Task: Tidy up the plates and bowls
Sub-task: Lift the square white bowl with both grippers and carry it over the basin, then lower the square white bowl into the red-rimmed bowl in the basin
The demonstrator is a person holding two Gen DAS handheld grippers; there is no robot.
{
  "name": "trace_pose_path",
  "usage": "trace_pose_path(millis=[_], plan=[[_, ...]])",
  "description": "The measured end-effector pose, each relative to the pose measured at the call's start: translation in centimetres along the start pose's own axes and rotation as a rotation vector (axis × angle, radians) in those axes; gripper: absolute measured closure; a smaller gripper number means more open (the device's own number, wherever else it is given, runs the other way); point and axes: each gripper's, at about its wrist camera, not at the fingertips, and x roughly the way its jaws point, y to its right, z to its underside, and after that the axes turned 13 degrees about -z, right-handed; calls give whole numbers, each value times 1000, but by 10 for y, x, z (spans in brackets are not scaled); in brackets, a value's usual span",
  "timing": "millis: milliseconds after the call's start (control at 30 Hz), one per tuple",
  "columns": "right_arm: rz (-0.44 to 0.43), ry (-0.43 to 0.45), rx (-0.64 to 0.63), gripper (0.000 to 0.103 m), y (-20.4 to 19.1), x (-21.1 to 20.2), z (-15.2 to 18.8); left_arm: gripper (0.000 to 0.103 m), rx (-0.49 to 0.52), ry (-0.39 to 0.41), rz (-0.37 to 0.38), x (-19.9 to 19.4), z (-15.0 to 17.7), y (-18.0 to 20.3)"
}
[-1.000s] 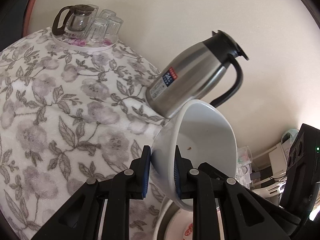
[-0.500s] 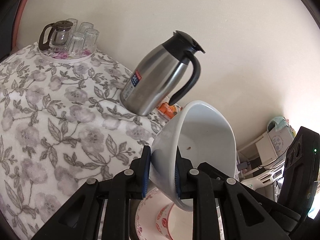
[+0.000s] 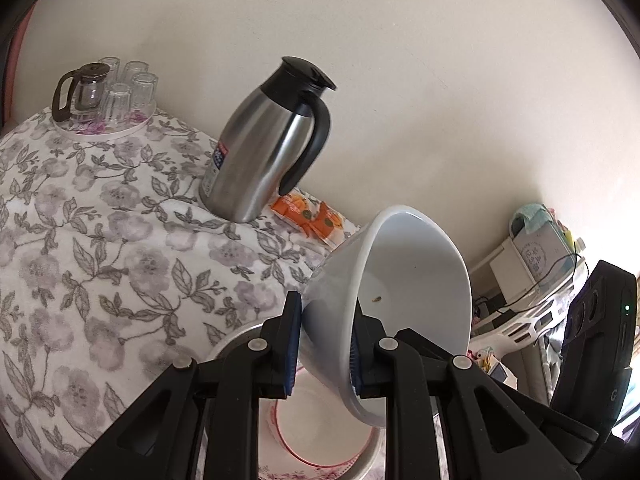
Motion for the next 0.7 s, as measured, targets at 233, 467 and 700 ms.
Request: trace_pose_path(millis=[233, 467, 700], plan=[[-2, 40, 44, 90, 20, -21, 9, 82, 53, -18, 19, -2, 11, 23], [-4, 68, 82, 90, 36, -33, 26, 82, 107, -45, -1, 1, 27, 39], [-17, 83, 108, 87, 47, -40, 46, 82, 153, -66, -38, 1, 43, 46]])
